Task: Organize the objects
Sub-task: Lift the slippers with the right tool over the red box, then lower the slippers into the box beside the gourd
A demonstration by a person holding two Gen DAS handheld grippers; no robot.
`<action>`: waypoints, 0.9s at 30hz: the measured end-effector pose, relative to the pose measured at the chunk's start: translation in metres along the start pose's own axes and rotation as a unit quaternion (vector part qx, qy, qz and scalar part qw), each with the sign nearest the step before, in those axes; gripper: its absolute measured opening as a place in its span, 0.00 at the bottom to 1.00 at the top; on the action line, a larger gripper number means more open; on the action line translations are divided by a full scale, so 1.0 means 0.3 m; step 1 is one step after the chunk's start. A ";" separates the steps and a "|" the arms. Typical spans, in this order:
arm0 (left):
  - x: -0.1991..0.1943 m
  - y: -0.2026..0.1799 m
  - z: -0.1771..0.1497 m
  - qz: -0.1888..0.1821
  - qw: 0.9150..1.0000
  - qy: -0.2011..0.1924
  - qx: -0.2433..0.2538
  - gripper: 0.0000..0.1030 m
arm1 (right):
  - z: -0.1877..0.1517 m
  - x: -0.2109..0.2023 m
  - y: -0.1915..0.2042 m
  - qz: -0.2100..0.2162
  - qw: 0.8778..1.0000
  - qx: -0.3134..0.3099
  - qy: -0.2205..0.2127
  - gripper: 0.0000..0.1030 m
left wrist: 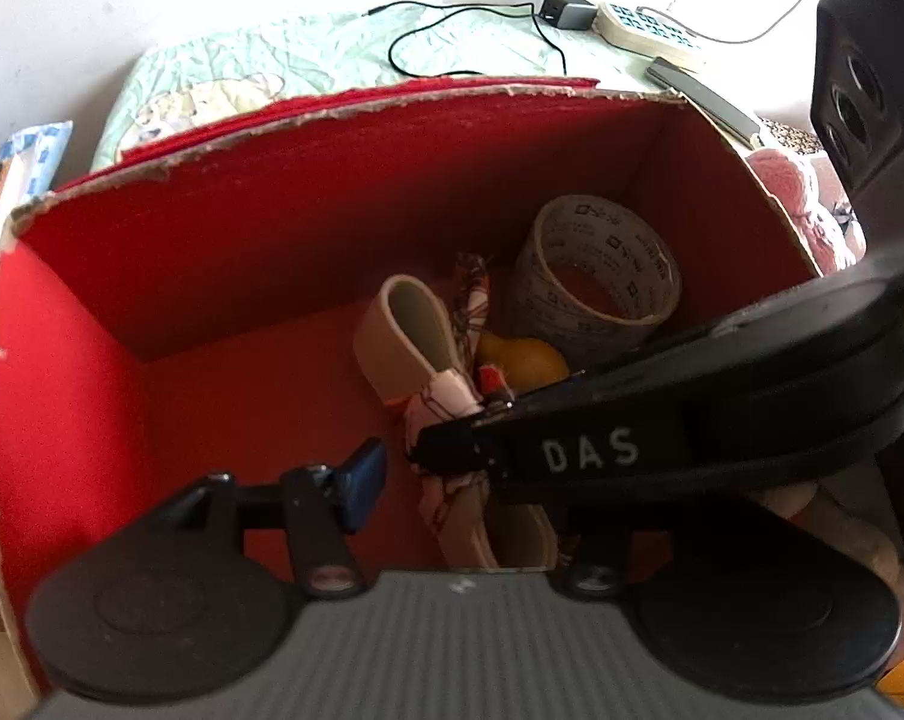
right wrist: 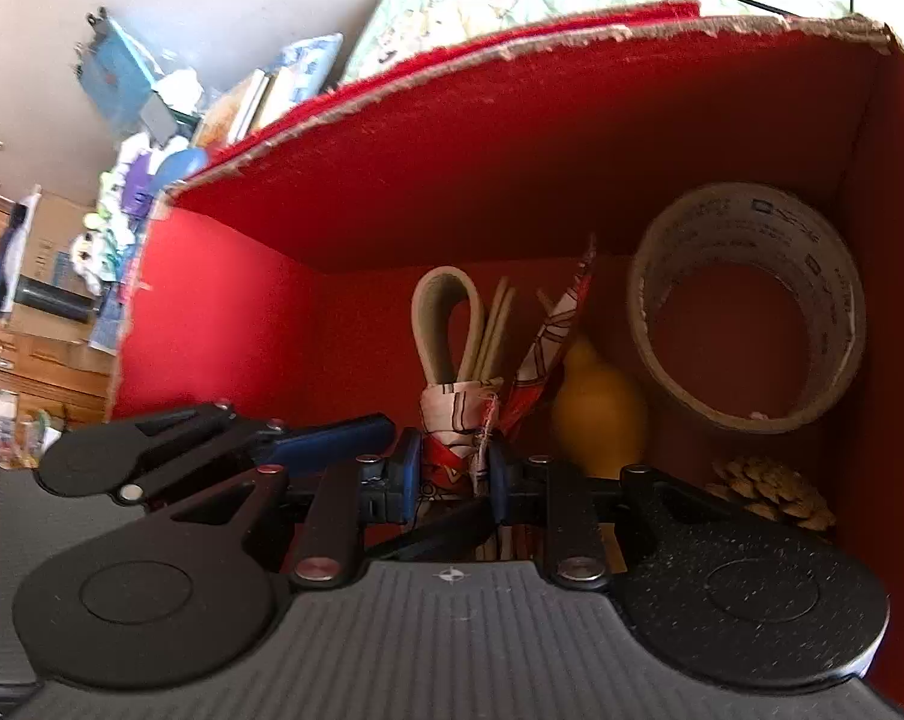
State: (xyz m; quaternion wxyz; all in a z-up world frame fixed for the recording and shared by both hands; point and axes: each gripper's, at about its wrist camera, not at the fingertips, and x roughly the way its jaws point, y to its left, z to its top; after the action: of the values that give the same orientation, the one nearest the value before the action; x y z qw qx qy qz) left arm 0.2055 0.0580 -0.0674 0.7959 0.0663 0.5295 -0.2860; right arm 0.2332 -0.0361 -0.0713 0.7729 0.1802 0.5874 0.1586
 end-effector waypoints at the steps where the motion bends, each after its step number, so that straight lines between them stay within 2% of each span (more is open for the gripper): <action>1: 0.004 0.001 0.001 0.003 1.000 0.002 0.000 0.55 | -0.001 0.003 -0.005 -0.003 1.000 0.006 0.004 0.24; 4: 0.016 0.006 0.004 0.007 1.000 0.007 0.001 0.57 | -0.004 -0.001 -0.026 -0.002 1.000 0.025 0.006 0.25; 8: 0.024 -0.002 0.007 0.023 1.000 0.012 0.007 0.61 | -0.016 -0.010 -0.033 -0.022 0.999 0.033 -0.001 0.25; 18: 0.040 -0.023 0.005 0.065 0.997 0.030 0.028 0.69 | -0.042 -0.035 -0.082 -0.014 0.998 0.057 -0.005 0.26; 27: 0.027 -0.018 0.002 0.075 0.997 0.025 0.027 0.69 | -0.070 -0.069 -0.093 -0.022 0.998 0.060 -0.028 0.27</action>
State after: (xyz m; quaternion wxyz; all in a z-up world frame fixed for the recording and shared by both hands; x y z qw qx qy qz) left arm 0.2053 0.0501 -0.0731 0.7994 0.1342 0.5352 -0.2376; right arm 0.2086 -0.0683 -0.0718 0.7801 0.2174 0.5780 0.1004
